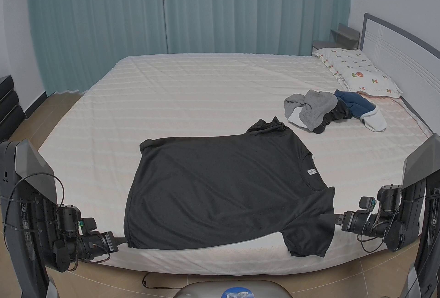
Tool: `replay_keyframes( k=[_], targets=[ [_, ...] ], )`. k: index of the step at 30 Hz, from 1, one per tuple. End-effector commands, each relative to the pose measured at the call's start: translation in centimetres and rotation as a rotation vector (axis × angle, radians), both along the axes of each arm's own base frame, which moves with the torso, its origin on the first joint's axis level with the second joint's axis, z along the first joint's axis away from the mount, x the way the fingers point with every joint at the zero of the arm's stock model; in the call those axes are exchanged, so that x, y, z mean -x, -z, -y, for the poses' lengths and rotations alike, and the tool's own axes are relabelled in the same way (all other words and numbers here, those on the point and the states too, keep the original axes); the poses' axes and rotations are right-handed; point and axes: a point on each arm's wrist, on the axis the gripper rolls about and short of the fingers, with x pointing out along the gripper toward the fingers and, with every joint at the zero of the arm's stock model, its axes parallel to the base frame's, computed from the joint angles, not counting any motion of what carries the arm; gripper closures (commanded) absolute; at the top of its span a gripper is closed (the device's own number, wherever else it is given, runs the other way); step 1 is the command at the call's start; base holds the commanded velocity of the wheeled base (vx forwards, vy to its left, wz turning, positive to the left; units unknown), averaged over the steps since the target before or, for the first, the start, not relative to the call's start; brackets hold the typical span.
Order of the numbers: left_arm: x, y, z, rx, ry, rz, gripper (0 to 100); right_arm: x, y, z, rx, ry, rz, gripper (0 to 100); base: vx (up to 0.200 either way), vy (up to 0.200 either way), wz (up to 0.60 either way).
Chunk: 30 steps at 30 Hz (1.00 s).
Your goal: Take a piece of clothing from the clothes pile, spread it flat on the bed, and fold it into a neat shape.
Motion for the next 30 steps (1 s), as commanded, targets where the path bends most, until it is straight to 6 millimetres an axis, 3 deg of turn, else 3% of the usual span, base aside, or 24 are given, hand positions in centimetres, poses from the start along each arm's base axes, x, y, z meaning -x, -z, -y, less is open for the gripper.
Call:
replay_keyframes(
  k=[1,22,23,30],
  targets=[
    [-0.1,-0.1,0.0,-0.002,0.0,0.014,100,1.1,0.6,0.0,0.012,-0.022,-0.039,0,0.0,0.0,0.0],
    [-0.2,-0.1,0.0,-0.004,0.002,0.018,100,0.8,1.4,-0.4,0.014,-0.03,-0.055,0,0.0,0.0,0.0],
    [-0.2,-0.1,0.0,-0.004,0.002,0.018,100,0.7,1.4,-0.4,0.014,-0.03,-0.052,100,0.0,0.0,0.0],
    [-0.1,-0.1,0.0,0.0,-0.002,0.015,100,1.0,1.3,0.0,0.036,-0.014,-0.05,100,0.0,0.0,0.0]
  ],
)
